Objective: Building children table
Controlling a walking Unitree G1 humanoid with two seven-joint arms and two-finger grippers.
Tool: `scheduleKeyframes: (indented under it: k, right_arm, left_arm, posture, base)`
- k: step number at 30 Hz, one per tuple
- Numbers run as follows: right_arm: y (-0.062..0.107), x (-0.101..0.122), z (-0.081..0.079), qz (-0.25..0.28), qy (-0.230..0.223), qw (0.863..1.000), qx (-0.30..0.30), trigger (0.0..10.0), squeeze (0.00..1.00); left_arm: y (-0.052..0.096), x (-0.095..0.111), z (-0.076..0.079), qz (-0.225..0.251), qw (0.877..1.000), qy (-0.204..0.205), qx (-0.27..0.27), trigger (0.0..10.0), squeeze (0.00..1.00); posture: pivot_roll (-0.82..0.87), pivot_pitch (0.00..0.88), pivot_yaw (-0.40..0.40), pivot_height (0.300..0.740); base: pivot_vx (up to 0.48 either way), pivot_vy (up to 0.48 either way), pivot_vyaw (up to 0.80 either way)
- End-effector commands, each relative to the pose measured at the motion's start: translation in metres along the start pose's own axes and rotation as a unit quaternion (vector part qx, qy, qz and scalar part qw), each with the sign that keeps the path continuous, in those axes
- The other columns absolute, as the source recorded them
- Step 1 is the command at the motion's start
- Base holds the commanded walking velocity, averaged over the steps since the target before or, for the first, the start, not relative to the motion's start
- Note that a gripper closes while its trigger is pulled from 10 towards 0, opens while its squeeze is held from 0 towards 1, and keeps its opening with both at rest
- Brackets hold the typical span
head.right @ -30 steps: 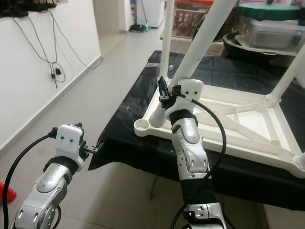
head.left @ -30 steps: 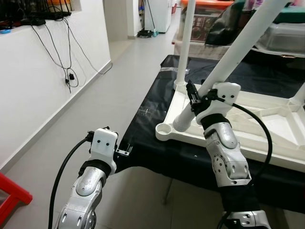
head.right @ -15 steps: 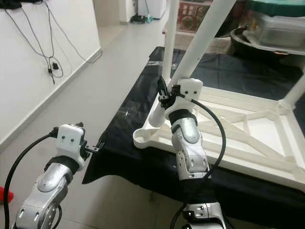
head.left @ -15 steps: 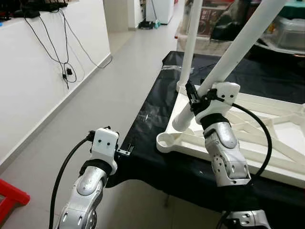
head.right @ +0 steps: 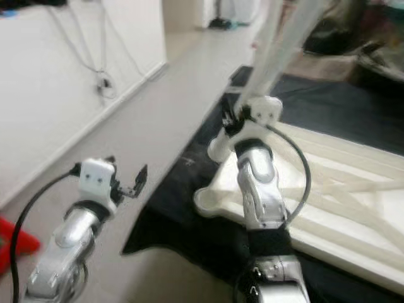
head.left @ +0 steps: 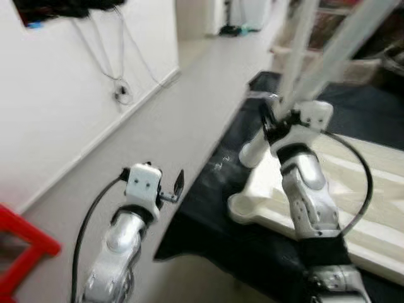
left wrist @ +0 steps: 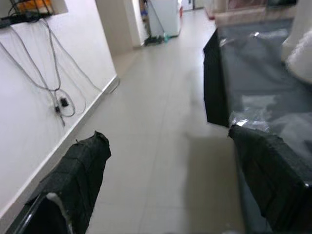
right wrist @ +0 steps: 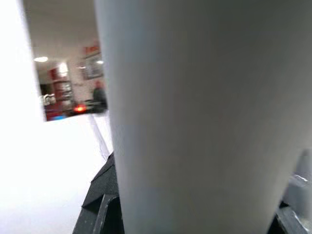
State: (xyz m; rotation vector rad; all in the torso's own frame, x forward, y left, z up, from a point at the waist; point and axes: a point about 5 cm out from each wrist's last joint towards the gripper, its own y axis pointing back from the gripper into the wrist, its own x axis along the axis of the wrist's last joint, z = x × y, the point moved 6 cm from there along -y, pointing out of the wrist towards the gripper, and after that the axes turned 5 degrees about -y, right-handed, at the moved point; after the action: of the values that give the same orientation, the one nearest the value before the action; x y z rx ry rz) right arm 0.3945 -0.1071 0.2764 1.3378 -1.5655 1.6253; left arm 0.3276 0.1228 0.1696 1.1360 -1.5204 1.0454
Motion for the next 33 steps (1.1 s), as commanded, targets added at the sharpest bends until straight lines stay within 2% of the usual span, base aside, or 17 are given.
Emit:
scheduleKeyframes:
  k: [1, 9, 11, 15, 17, 18, 20, 21, 23, 25, 27, 28, 30, 31, 32, 33]
  right_arm:
    - [0.005, 0.003, 0.020, 0.006, 0.009, 1.000, -0.028, 10.0, 0.00]
    - [0.003, 0.004, 0.019, 0.003, 0.006, 1.000, -0.020, 10.0, 0.00]
    - [-0.003, 0.001, 0.017, -0.022, -0.026, 0.999, 0.031, 10.0, 0.00]
    - [-0.006, 0.000, 0.016, -0.034, -0.042, 0.997, 0.054, 10.0, 0.00]
    - [-0.010, 0.005, 0.016, -0.058, -0.072, 0.987, 0.130, 10.0, 0.00]
    - [-0.010, 0.005, 0.016, -0.058, -0.072, 0.987, 0.130, 10.0, 0.00]
    - [-0.010, 0.011, 0.018, -0.083, -0.088, 0.973, 0.196, 10.0, 0.00]
    - [-0.010, 0.011, 0.018, -0.083, -0.088, 0.973, 0.196, 10.0, 0.00]
    - [-0.005, 0.013, 0.015, -0.108, -0.102, 0.952, 0.269, 10.0, 0.00]
    - [-0.005, 0.013, 0.015, -0.108, -0.102, 0.952, 0.269, 10.0, 0.00]
    - [0.003, 0.011, 0.008, -0.132, -0.118, 0.923, 0.342, 10.0, 0.00]
    - [0.003, 0.011, 0.008, -0.132, -0.118, 0.923, 0.342, 10.0, 0.00]
    - [0.008, 0.011, 0.002, -0.144, -0.134, 0.900, 0.389, 10.0, 0.00]
    - [0.008, 0.011, 0.002, -0.144, -0.134, 0.900, 0.389, 10.0, 0.00]
    - [0.016, 0.013, -0.007, -0.151, -0.143, 0.873, 0.442, 10.0, 0.00]
    - [0.016, 0.013, -0.007, -0.151, -0.143, 0.873, 0.442, 10.0, 0.00]
  left_arm:
    - [0.001, 0.002, 0.008, 0.003, 1.000, 0.005, -0.012, 10.0, 0.00]
    - [0.001, 0.000, 0.010, 0.000, 1.000, 0.009, -0.015, 10.0, 0.00]
    - [0.005, 0.002, 0.019, 0.004, 0.999, 0.025, -0.040, 10.0, 0.00]
    - [0.007, 0.002, 0.022, 0.006, 0.998, 0.035, -0.050, 10.0, 0.00]
    - [0.016, 0.004, 0.035, 0.008, 0.995, 0.048, -0.087, 10.0, 0.00]
    - [0.016, 0.004, 0.035, 0.008, 0.995, 0.048, -0.087, 10.0, 0.00]
    - [0.025, 0.005, 0.048, 0.005, 0.991, 0.062, -0.119, 10.0, 0.00]
    - [0.025, 0.005, 0.048, 0.005, 0.991, 0.062, -0.119, 10.0, 0.00]
    - [0.037, 0.008, 0.065, 0.002, 0.982, 0.089, -0.166, 10.0, 0.00]
    - [0.037, 0.008, 0.065, 0.002, 0.982, 0.089, -0.166, 10.0, 0.00]
    - [0.053, 0.013, 0.082, -0.006, 0.968, 0.119, -0.220, 10.0, 0.00]
    - [0.053, 0.013, 0.082, -0.006, 0.968, 0.119, -0.220, 10.0, 0.00]
    - [0.063, 0.015, 0.090, -0.012, 0.960, 0.134, -0.246, 10.0, 0.00]
    - [0.063, 0.015, 0.090, -0.012, 0.960, 0.134, -0.246, 10.0, 0.00]
    - [0.070, 0.016, 0.092, -0.020, 0.956, 0.143, -0.254, 10.0, 0.00]
    - [0.070, 0.016, 0.092, -0.020, 0.956, 0.143, -0.254, 10.0, 0.00]
  posture:
    - [0.10, 0.085, -0.033, 0.740]
    - [0.10, 0.084, -0.030, 0.740]
    - [0.10, 0.090, -0.031, 0.740]
    - [0.10, 0.090, -0.031, 0.740]
    - [0.11, 0.112, -0.035, 0.740]
    - [0.11, 0.112, -0.035, 0.740]
    - [0.11, 0.123, -0.036, 0.740]
    - [0.11, 0.123, -0.036, 0.740]
    - [0.11, 0.157, -0.035, 0.740]
    - [0.11, 0.157, -0.035, 0.740]
    - [0.14, 0.193, -0.037, 0.740]
    - [0.14, 0.193, -0.037, 0.740]
    - [0.15, 0.212, -0.031, 0.740]
    - [0.15, 0.212, -0.031, 0.740]
    - [0.16, 0.235, -0.026, 0.740]
    - [0.16, 0.235, -0.026, 0.740]
  base:
    - [0.000, 0.000, 0.00]
    - [0.000, 0.000, 0.00]
    - [0.000, 0.000, 0.00]
    - [0.000, 0.000, 0.00]
    - [0.000, 0.000, 0.00]
    - [0.000, 0.000, 0.00]
    - [0.000, 0.000, 0.00]
    - [0.000, 0.000, 0.00]
    - [0.000, 0.000, 0.00]
    - [0.000, 0.000, 0.00]
    - [0.000, 0.000, 0.00]
    - [0.000, 0.000, 0.00]
    - [0.000, 0.000, 0.00]
    - [0.000, 0.000, 0.00]
    - [0.000, 0.000, 0.00]
    - [0.000, 0.000, 0.00]
